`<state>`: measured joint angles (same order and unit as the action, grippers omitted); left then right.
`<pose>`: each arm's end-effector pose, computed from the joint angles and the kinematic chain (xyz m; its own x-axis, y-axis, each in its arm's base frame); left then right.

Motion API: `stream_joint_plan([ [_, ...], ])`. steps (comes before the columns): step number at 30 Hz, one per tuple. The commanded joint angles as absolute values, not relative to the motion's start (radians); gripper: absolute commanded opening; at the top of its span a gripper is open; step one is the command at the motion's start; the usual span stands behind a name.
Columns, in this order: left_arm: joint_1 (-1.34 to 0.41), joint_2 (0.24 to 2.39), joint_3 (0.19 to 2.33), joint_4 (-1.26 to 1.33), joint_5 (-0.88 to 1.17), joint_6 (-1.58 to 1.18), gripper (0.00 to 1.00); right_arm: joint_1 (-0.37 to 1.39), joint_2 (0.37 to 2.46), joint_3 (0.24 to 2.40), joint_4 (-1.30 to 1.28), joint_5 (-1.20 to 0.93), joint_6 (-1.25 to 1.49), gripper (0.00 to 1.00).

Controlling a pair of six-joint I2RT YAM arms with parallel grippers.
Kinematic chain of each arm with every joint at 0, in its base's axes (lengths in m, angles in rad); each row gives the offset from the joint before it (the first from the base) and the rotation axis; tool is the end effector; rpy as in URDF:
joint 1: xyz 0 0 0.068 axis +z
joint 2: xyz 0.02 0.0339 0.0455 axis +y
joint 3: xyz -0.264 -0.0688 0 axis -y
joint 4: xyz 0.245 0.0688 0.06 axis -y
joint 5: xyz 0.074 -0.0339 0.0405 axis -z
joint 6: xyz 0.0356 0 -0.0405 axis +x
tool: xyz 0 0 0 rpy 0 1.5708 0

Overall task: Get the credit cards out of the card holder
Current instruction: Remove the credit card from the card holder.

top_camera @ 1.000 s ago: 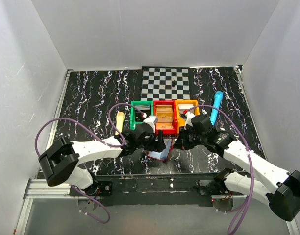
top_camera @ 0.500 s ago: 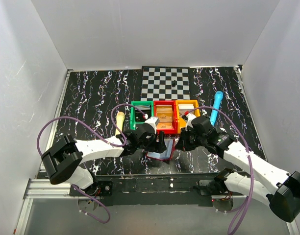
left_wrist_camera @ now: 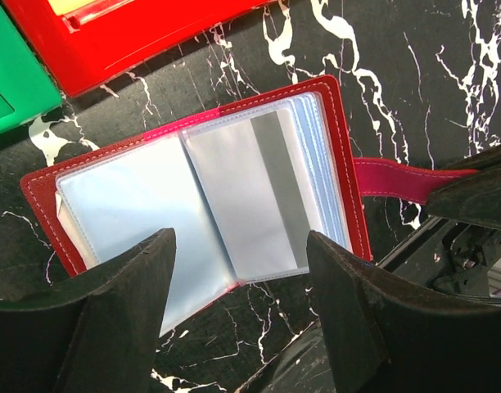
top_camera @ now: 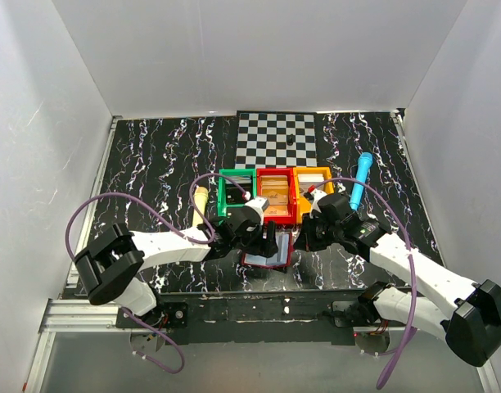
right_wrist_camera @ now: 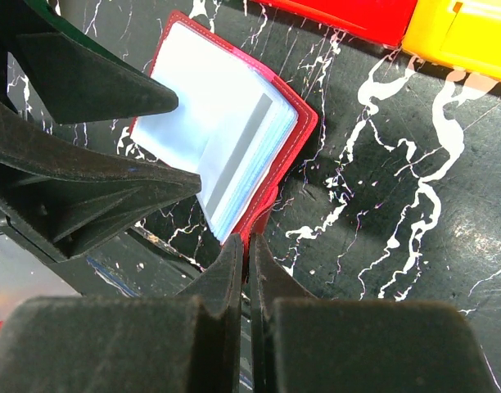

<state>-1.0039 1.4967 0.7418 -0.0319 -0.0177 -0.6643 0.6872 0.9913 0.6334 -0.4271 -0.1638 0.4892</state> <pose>0.1602 -0.2505 0.1750 -0.8152 0.1328 -0.5637 0.4244 0.7993 -0.4255 0.1533 0.1333 0.2276 -0.8183 -0.0718 -0.5703 -0.3744 0.8193 0.4342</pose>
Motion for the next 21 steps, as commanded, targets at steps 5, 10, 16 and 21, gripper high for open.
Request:
stream_joint_plan([
  [5, -1.026, 1.517, 0.819, -0.043, -0.029, -0.600, 0.66, 0.684, 0.991, 0.666, -0.423, -0.181, 0.471, 0.01],
  [10, -1.046, 1.551, 0.844, -0.066, -0.044, -0.583, 0.66, 0.684, 0.999, 0.667, -0.423, -0.186, 0.471, 0.01],
  [16, -1.049, 1.585, 0.862, -0.090, -0.058, -0.580, 0.65, 0.684, 0.994, 0.673, -0.426, -0.192, 0.471, 0.01],
  [21, -1.049, 1.597, 0.871, -0.095, -0.058, -0.577, 0.63, 0.684, 0.986, 0.672, -0.431, -0.192, 0.471, 0.01],
])
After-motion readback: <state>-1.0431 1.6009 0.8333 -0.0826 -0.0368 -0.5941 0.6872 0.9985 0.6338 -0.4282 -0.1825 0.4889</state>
